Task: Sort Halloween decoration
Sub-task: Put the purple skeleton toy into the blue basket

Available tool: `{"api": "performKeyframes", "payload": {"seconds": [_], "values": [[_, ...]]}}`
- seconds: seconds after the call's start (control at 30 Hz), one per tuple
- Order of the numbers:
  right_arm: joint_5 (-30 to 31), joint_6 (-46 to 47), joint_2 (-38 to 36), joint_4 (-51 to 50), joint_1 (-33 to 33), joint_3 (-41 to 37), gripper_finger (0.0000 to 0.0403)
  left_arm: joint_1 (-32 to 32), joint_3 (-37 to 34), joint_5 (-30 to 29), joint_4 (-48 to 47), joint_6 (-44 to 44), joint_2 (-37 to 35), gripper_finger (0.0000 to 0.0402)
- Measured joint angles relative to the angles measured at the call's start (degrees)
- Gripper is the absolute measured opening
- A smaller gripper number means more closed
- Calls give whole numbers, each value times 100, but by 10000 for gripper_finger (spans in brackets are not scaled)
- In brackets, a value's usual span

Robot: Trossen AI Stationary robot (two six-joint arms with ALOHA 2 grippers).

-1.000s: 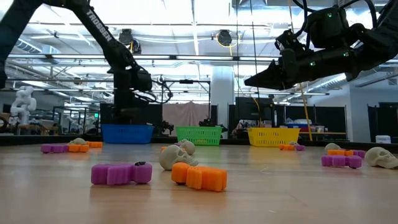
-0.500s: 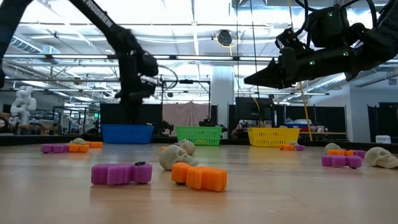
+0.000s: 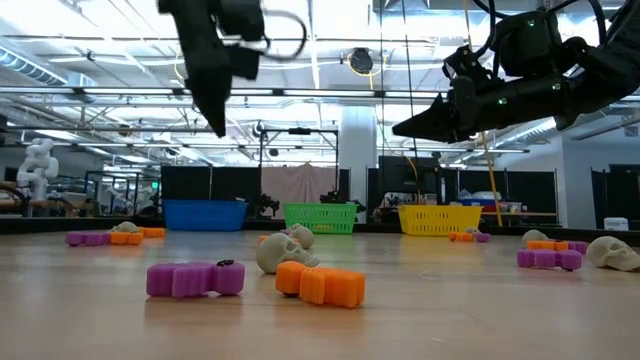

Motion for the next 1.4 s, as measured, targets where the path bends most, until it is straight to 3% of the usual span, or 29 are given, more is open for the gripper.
{"api": "performKeyframes", "payload": {"seconds": [0.3, 0.57, 0.77, 0.97, 1.4], "values": [[-2, 18, 0, -77, 0, -2, 0, -2242, -1364, -205, 43, -2442, -700, 10], [-2, 22, 0, -80, 0, -2, 0, -3607, -2181, -186, 580, -4910, -705, 31], [-2, 22, 0, -81, 0, -2, 0, -4025, -2575, -482, 1250, -5935, -701, 100], [-2, 24, -2, -82, 0, -2, 0, -4161, -2951, -630, 1312, -6822, -701, 162], [-2, 22, 0, -82, 2, -2, 0, -4351, -3558, -1003, 2387, -7028, -701, 178]]}}
